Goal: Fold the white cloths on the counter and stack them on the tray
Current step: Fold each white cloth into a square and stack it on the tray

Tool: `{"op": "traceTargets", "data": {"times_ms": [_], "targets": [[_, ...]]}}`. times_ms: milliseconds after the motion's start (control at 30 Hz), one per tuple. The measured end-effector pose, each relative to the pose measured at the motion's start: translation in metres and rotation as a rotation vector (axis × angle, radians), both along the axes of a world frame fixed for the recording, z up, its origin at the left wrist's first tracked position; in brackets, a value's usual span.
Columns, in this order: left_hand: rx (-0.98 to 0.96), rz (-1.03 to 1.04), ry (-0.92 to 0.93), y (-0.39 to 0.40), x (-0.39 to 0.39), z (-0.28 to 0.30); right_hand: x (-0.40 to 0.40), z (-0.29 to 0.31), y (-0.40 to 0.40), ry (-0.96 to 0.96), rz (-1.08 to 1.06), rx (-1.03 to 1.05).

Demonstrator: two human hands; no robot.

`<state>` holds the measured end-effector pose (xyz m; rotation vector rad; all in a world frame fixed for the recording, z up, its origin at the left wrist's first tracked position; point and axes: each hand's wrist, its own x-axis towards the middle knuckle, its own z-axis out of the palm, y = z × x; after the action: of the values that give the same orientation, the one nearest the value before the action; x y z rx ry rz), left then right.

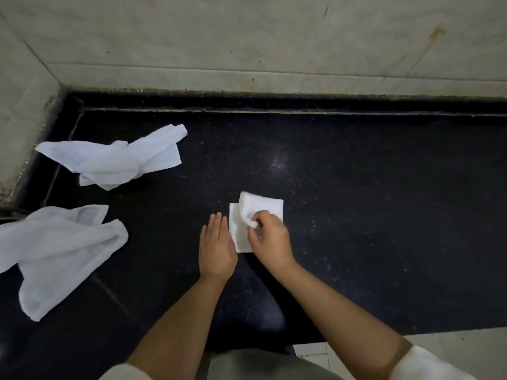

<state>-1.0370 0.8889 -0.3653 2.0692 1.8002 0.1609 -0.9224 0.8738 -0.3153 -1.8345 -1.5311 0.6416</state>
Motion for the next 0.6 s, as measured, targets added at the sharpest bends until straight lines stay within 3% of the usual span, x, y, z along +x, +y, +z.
{"op": "traceTargets", "data": {"times_ms": [133, 300, 467, 600], "targets": [[0.020, -0.001, 0.051, -0.003, -0.021, 0.001, -0.013, -0.029, -0.003, -0.137, 0.143, -0.094], [0.025, -0.049, 0.070, -0.012, -0.040, -0.005, -0.009, -0.044, -0.010, -0.235, 0.272, 0.014], [0.026, -0.054, 0.112, -0.013, -0.039, -0.005, -0.011, -0.028, 0.002, -0.154, 0.104, 0.139], [0.010, -0.050, 0.123, -0.012, -0.038, -0.005, -0.012, -0.035, -0.003, -0.256, 0.276, 0.251]]}}
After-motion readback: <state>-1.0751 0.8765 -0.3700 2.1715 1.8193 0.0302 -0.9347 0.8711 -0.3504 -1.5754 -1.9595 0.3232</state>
